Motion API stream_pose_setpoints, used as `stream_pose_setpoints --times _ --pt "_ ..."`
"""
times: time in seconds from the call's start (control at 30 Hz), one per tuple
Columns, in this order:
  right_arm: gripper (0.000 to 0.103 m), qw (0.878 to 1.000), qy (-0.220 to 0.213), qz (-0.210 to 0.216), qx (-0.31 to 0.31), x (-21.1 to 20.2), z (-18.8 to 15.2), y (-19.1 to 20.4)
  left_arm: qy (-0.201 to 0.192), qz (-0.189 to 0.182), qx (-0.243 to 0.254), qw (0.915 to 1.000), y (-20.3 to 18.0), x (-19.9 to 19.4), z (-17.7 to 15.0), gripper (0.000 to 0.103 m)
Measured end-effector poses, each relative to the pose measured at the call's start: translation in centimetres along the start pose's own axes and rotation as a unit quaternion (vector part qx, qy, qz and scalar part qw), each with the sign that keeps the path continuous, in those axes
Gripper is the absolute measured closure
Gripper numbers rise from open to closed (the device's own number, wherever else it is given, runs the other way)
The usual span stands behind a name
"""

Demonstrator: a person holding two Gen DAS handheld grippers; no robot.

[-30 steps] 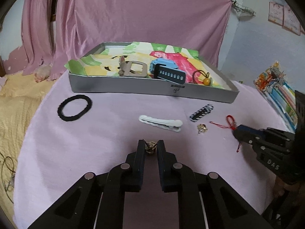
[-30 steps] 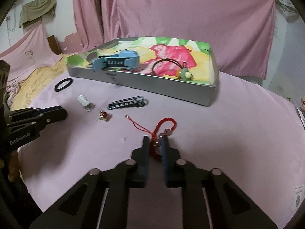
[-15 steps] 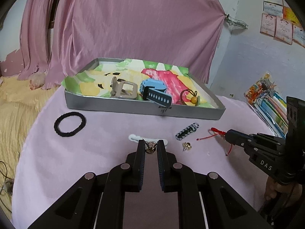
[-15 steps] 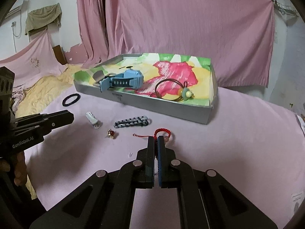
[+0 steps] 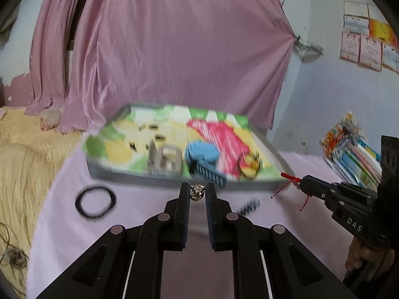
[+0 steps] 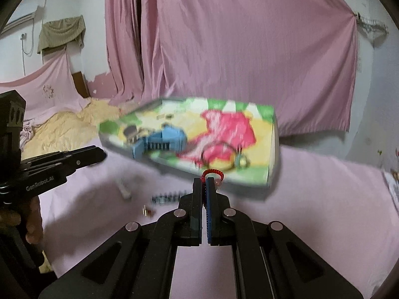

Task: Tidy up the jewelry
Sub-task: 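Carry the charm and red bracelet into the tray and open both tools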

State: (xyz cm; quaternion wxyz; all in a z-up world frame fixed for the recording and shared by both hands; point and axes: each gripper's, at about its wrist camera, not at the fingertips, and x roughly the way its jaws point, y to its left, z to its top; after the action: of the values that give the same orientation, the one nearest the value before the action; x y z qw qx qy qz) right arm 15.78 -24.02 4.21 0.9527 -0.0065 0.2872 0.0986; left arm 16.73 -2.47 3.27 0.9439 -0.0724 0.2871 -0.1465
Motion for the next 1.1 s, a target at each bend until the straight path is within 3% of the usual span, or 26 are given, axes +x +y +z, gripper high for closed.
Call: stream_pose_setpoints --times 0.17,0.33,0.77,1.1 --pt "0.100 0.999 -0.031 0.007 -0.012 1.3 2.9 0.4 -0.020 0.015 -0.011 0.9996 1.2 1.4 2.5 0.091" --pt "0.100 0.999 -0.029 0.018 -0.014 4.0 4.4 1.2 -0.017 0.037 -0.021 0.9990 3.1 3.6 4.0 0.091" --pt "0.100 0.996 0.078 0.042 0.014 11.7 2.8 1.4 0.079 0.077 -0.047 0.9927 6.6 9.1 3.6 0.091" --pt "0.099 0.993 0.105 0.046 0.016 12.4 2.7 1.5 0.087 0.082 -0.035 0.9923 6.2 9.2 3.4 0.091"
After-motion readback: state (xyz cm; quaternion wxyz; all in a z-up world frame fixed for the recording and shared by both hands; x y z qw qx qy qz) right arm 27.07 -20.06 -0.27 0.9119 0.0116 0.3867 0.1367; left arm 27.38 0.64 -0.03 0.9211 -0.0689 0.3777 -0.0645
